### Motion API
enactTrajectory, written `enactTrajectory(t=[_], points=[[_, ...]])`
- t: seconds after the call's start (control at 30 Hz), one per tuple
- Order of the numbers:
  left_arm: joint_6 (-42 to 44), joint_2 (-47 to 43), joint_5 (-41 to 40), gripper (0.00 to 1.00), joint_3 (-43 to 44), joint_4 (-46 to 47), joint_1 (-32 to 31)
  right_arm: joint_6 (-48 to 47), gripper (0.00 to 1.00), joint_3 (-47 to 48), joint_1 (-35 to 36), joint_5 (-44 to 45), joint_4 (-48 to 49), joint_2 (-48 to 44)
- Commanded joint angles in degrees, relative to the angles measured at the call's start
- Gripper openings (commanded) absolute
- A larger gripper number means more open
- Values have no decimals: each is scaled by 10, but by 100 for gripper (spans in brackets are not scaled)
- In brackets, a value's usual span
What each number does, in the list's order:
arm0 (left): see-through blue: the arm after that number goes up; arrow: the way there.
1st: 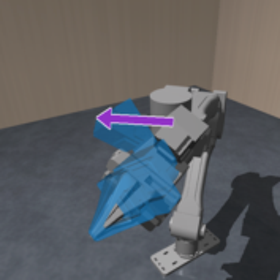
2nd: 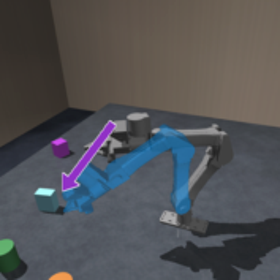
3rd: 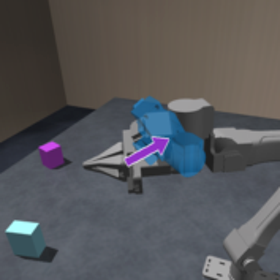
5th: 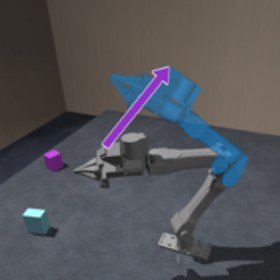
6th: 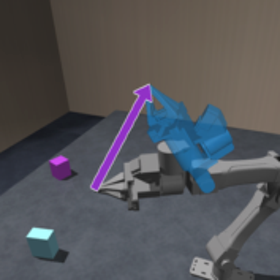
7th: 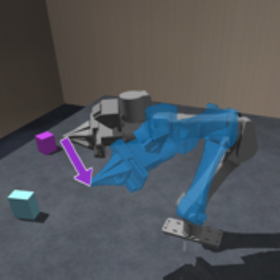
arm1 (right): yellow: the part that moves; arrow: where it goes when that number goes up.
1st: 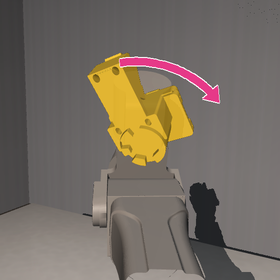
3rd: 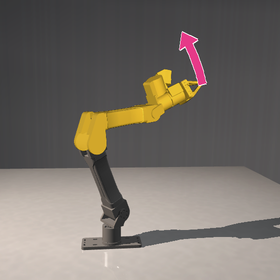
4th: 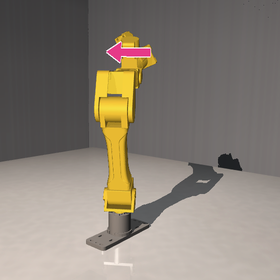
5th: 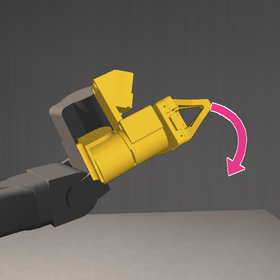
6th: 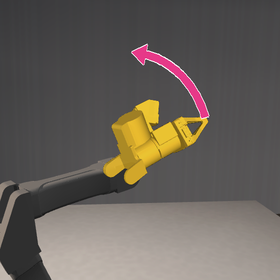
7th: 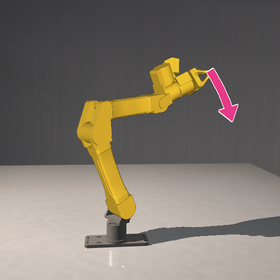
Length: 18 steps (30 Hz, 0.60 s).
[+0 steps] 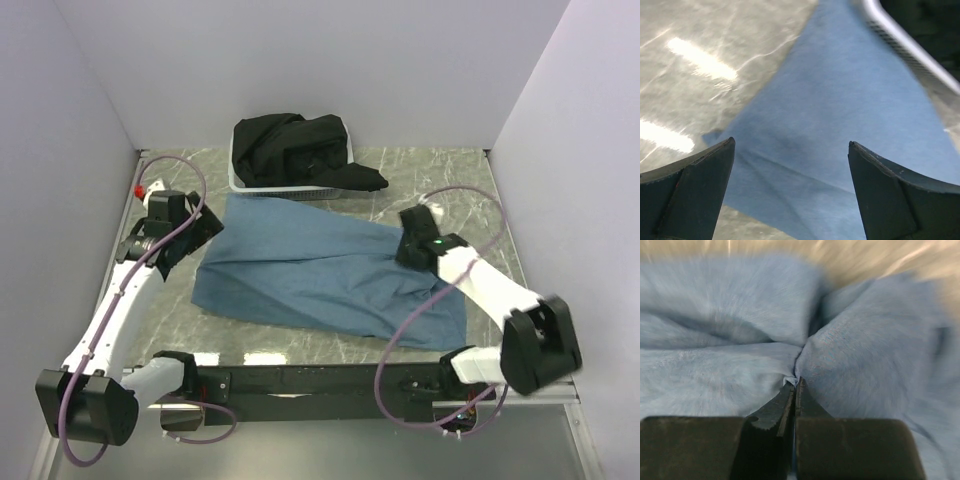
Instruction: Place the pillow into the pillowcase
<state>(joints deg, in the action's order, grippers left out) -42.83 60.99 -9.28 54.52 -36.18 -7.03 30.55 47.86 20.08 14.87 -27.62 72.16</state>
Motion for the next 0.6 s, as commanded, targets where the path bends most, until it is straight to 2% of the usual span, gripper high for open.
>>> enactTrajectory(t=[0.0, 0.03, 0.1, 0.13, 0.23, 0.37, 0.57], points=[[4, 6, 32, 99, 23, 28, -25, 43, 0, -4, 99, -49, 77, 88], [-1, 18, 30, 99, 19, 32, -41, 71, 0, 15, 176, -48, 82, 109], [-23, 32, 26, 99, 8, 39, -54, 109, 0, 43, 234, -78, 114, 160], [-30, 35, 24, 99, -4, 42, -65, 118, 0, 58, 294, -78, 119, 176], [-59, 31, 28, 98, -35, 59, -74, 126, 0, 115, 349, -81, 116, 224], [-67, 17, 32, 99, -61, 74, -74, 120, 0, 95, 314, -67, 105, 208], [-49, 27, 55, 99, -72, 93, -74, 105, 0, -35, 187, -77, 113, 8]])
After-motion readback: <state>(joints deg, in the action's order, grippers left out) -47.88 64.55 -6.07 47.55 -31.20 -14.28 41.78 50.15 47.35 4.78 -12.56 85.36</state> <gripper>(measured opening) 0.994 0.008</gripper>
